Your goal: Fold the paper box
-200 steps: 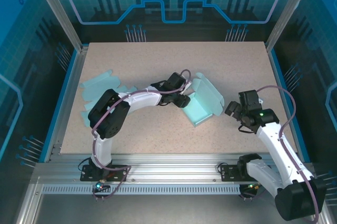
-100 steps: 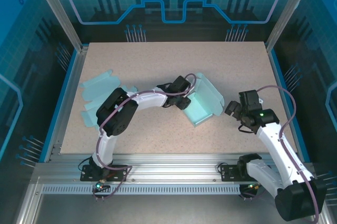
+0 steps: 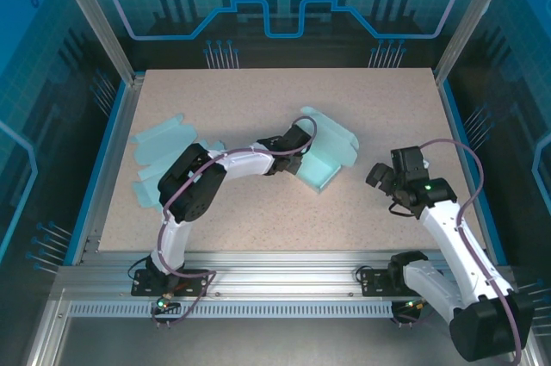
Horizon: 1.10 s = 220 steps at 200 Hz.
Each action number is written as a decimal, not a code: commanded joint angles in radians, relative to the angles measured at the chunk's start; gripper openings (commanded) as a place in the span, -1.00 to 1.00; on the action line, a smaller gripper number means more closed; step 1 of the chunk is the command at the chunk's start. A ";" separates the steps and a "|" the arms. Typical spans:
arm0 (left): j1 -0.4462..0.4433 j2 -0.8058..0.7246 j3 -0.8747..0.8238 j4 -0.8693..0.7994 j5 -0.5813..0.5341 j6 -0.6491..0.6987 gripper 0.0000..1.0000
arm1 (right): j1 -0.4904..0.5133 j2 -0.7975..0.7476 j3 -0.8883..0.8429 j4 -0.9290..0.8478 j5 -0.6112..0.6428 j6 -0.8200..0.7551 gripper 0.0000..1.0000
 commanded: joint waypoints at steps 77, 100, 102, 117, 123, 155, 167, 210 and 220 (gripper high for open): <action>0.017 -0.107 -0.146 -0.055 -0.024 -0.500 -0.33 | -0.003 0.221 0.072 0.116 -0.184 -0.127 1.00; 0.014 -0.158 -0.208 0.010 0.017 -0.535 -0.28 | 0.025 0.286 0.106 0.143 -0.208 -0.170 1.00; 0.013 -0.160 -0.209 0.009 0.019 -0.539 -0.27 | 0.028 0.294 0.113 0.144 -0.209 -0.176 1.00; 0.013 -0.163 -0.198 0.002 0.032 -0.538 -0.21 | 0.048 0.339 0.140 0.155 -0.207 -0.196 1.00; 0.013 -0.164 -0.187 -0.007 0.034 -0.537 -0.19 | 0.056 0.359 0.141 0.158 -0.206 -0.204 1.00; 0.013 -0.199 -0.185 0.007 0.069 -0.546 -0.05 | 0.093 0.441 0.236 0.163 -0.189 -0.253 1.00; 0.013 -0.232 -0.202 0.032 0.097 -0.553 -0.01 | 0.103 0.459 0.256 0.170 -0.190 -0.282 1.00; 0.023 -0.416 -0.284 0.101 0.083 -0.462 0.58 | 0.123 0.457 0.294 0.207 -0.215 -0.402 1.00; 0.045 -0.451 -0.288 0.105 0.094 -0.408 0.64 | 0.125 0.459 0.305 0.212 -0.220 -0.425 1.00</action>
